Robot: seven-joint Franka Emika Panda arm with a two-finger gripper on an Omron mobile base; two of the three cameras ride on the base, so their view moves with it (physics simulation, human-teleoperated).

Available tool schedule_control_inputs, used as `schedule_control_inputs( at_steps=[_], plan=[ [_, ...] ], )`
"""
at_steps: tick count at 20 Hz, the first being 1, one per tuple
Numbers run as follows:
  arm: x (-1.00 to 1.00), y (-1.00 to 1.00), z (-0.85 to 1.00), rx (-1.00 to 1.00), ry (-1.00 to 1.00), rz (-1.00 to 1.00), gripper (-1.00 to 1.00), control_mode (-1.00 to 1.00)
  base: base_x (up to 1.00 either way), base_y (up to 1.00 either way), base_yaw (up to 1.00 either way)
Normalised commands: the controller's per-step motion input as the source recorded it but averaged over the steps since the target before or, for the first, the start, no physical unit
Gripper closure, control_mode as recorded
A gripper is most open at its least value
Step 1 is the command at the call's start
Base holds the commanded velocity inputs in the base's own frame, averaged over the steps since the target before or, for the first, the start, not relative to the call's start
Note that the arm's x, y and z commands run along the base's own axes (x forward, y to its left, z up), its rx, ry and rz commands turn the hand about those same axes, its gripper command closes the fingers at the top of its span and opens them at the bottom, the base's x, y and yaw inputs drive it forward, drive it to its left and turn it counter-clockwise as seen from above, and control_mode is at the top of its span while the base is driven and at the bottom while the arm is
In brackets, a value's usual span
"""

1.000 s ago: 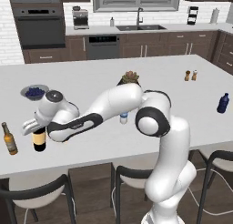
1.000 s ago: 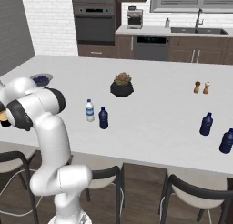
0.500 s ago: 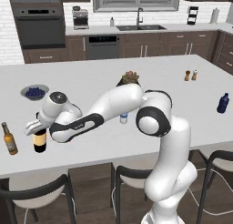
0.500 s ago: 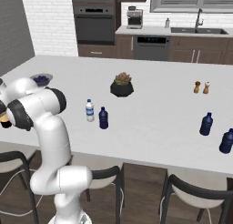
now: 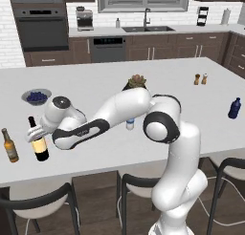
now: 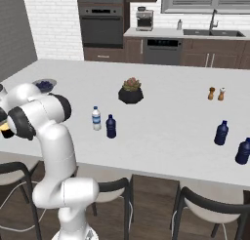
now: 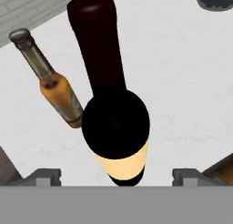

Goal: Move the plastic bottles in the middle to the plastics group, and the glass bottles in the middle to the glass group.

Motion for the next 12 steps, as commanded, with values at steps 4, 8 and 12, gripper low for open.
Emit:
schedule_control_inputs(
  at_steps=[4,8,12],
  plan=[
    [-0.25,0.00,0.01,0.00,0.00,0.00,-1.00,-1.00,0.00,0.00,0.00],
    [-0.63,-0.06,0.25,0.00,-0.03,-0.04,-1.00,-1.00,0.00,0.00,0.00],
    [-0.81,-0.53,0.58,0.00,-0.10,-0.13,-1.00,-1.00,0.00,0.00,0.00]
  ],
)
